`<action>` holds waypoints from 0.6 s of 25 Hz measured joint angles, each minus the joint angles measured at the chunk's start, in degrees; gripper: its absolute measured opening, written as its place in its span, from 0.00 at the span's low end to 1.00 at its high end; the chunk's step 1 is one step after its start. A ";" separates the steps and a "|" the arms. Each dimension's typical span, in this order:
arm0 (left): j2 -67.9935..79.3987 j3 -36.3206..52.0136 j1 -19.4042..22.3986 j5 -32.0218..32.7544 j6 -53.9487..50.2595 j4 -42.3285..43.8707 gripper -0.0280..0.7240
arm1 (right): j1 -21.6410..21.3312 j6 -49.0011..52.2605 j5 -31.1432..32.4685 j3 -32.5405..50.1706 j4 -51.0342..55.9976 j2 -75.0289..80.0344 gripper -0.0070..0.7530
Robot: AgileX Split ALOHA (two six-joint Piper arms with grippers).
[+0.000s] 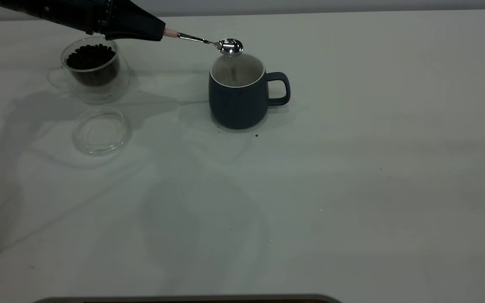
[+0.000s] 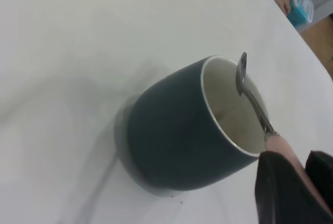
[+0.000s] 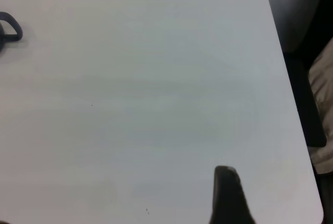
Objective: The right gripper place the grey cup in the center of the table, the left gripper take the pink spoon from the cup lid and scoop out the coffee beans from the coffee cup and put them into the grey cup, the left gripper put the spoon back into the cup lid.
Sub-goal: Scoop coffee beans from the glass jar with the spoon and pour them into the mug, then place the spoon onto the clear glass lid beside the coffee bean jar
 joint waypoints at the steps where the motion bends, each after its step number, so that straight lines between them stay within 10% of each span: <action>1: 0.00 0.00 0.00 0.00 0.12 -0.05 0.20 | 0.00 0.00 0.00 0.00 0.00 0.00 0.68; 15: -5.09 0.00 3.50 2.59 -9.45 1.84 0.20 | 0.00 0.00 0.00 0.00 0.00 0.00 0.68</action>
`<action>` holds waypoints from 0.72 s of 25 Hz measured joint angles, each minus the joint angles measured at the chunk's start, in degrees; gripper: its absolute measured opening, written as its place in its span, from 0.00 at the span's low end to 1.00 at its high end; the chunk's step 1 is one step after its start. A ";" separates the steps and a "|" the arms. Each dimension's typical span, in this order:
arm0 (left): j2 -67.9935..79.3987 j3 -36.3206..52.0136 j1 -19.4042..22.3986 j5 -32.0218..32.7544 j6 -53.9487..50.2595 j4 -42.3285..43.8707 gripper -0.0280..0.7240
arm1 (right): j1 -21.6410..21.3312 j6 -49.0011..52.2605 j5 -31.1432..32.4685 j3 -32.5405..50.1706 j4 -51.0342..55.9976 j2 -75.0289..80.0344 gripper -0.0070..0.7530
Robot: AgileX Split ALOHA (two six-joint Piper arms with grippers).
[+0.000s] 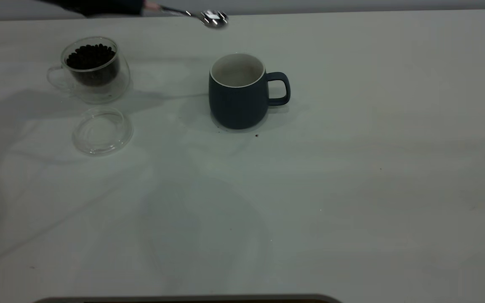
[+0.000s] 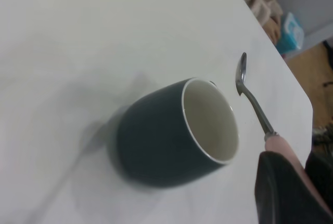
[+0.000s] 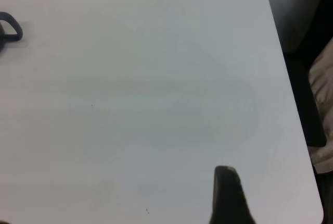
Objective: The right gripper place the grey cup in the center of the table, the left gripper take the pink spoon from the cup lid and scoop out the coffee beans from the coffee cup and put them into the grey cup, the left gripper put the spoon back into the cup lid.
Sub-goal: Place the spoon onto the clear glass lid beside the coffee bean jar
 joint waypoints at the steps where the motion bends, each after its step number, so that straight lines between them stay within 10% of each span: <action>1: -1.51 0.00 0.74 0.08 -2.49 1.57 0.20 | 0.00 0.00 0.00 0.00 0.00 0.00 0.68; 18: -21.27 9.09 2.36 1.01 -19.44 13.47 0.20 | 0.00 0.00 0.00 0.00 0.00 0.00 0.68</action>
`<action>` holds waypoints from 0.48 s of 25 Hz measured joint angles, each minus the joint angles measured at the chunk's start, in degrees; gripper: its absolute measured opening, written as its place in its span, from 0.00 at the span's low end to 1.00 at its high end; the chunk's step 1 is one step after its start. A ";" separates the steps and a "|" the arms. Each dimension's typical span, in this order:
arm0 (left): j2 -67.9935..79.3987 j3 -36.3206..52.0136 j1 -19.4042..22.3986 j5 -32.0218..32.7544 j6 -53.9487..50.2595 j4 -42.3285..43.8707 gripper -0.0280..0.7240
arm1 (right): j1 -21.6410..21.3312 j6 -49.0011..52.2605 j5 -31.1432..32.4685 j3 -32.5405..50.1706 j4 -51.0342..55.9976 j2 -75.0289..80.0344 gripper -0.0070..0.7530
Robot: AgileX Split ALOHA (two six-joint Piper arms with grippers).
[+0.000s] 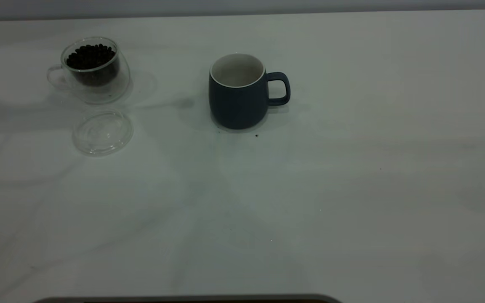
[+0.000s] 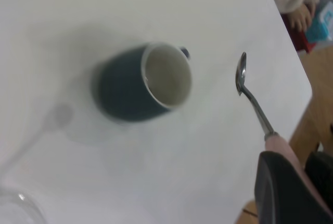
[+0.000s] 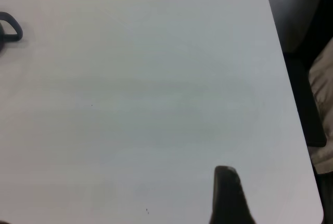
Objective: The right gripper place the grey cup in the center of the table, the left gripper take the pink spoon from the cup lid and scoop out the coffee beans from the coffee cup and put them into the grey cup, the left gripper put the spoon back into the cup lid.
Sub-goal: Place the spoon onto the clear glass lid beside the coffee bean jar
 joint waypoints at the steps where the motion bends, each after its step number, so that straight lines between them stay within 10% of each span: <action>1: -1.07 1.86 0.06 0.00 1.05 0.00 0.20 | 0.00 0.00 0.00 0.00 0.00 0.00 0.68; 12: -2.56 21.09 6.77 -0.06 15.60 -1.33 0.20 | 0.00 0.00 0.00 0.00 0.00 0.00 0.68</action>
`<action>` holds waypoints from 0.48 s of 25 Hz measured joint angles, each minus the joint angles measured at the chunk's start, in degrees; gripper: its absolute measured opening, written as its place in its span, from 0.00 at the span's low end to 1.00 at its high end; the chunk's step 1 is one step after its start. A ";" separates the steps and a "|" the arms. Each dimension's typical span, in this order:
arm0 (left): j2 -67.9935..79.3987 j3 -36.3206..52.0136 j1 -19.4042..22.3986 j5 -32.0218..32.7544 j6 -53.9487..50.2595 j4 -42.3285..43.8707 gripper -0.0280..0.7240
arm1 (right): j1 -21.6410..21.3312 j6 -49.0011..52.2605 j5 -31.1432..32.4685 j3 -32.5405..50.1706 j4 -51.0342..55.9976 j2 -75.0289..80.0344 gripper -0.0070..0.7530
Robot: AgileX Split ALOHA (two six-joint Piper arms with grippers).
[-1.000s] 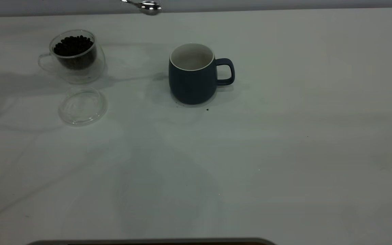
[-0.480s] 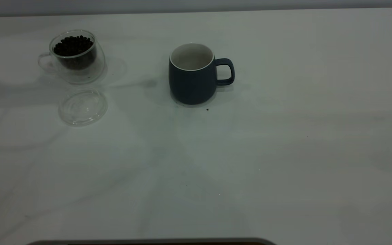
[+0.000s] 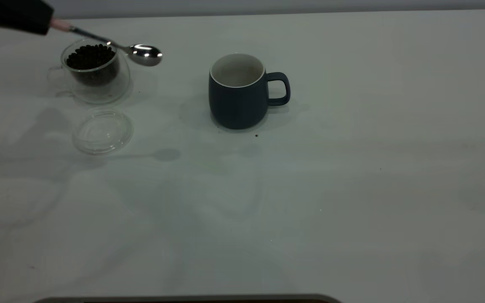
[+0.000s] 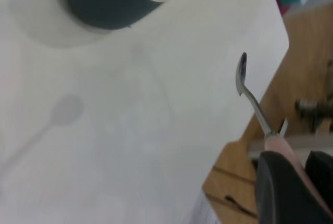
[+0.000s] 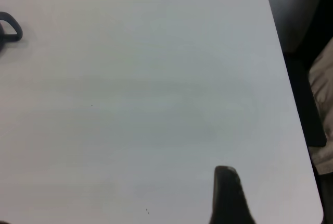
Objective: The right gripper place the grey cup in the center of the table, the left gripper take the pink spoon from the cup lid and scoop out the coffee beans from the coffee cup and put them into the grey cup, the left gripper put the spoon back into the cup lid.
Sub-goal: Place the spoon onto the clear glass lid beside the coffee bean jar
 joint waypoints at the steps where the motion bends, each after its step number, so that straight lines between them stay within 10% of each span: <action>1: 0.92 0.19 1.53 0.00 0.51 -0.89 0.20 | 0.00 0.00 0.00 0.00 0.00 0.00 0.68; 12: 16.44 0.19 14.33 -2.39 6.44 -5.53 0.20 | 0.00 0.00 0.00 0.00 0.00 0.00 0.68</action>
